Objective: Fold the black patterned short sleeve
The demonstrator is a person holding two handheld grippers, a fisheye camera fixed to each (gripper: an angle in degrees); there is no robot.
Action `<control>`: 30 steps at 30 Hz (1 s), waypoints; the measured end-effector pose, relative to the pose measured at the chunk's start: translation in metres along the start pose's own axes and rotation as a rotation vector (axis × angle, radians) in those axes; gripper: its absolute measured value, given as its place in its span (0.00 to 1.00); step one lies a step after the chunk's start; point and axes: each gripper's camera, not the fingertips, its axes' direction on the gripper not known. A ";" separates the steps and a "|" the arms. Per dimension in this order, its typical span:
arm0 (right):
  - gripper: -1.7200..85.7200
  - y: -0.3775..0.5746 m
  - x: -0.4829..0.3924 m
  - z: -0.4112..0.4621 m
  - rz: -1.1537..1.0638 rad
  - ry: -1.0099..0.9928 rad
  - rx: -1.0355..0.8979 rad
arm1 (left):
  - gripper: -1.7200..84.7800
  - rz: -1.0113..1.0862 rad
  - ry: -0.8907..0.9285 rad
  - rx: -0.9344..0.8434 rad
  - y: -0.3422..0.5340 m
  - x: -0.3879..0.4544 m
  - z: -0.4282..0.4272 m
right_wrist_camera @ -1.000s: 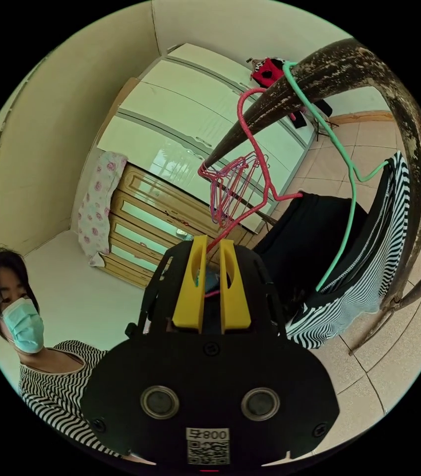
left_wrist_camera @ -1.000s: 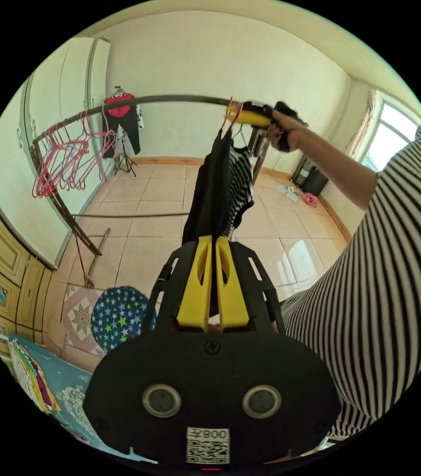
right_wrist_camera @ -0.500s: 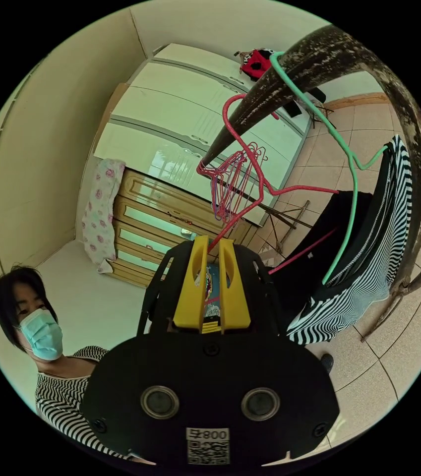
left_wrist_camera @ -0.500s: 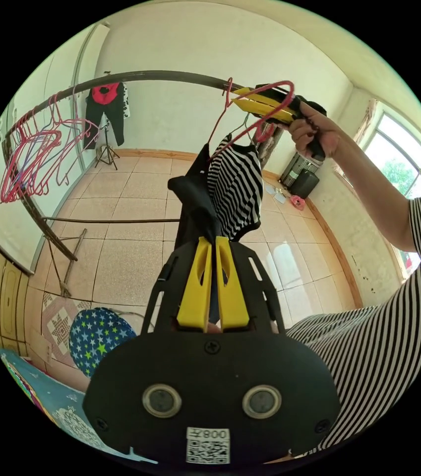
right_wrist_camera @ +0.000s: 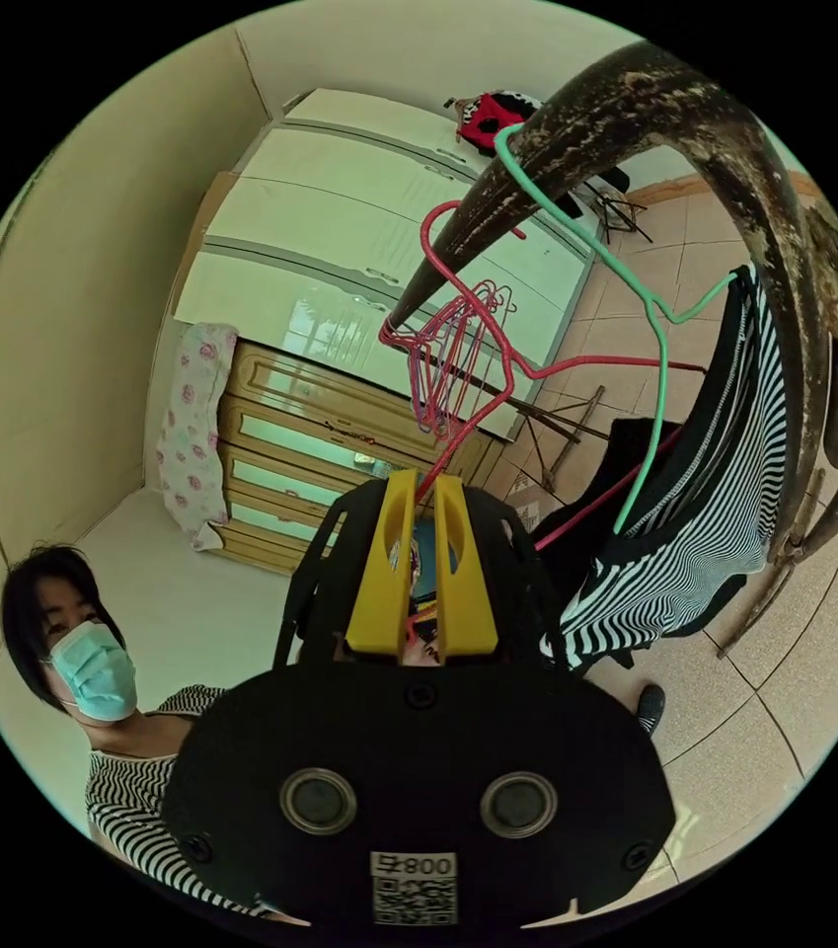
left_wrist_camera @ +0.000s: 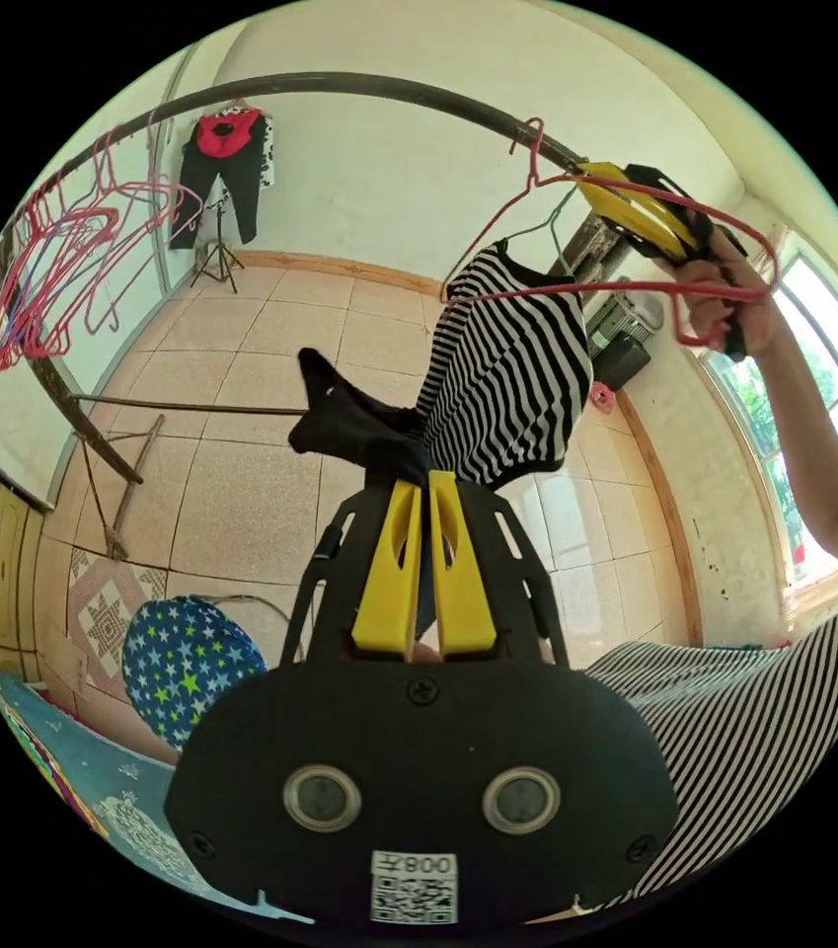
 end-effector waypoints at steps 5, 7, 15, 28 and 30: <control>0.04 -0.024 -0.006 0.067 -0.028 0.143 -0.009 | 0.05 -0.079 0.016 0.018 0.059 -0.026 -0.018; 0.04 -0.039 -0.012 0.104 -0.054 0.201 -0.010 | 0.05 -0.139 0.022 0.026 0.087 -0.038 -0.025; 0.04 -0.088 -0.052 0.237 -0.148 0.289 -0.062 | 0.05 -0.298 -0.010 0.055 0.148 -0.070 -0.032; 0.04 -0.138 -0.113 0.420 -0.245 0.393 -0.138 | 0.05 -0.528 -0.035 0.142 0.215 -0.139 -0.019; 0.04 -0.135 -0.115 0.433 -0.272 0.447 -0.135 | 0.05 -0.550 -0.039 0.153 0.223 -0.149 -0.016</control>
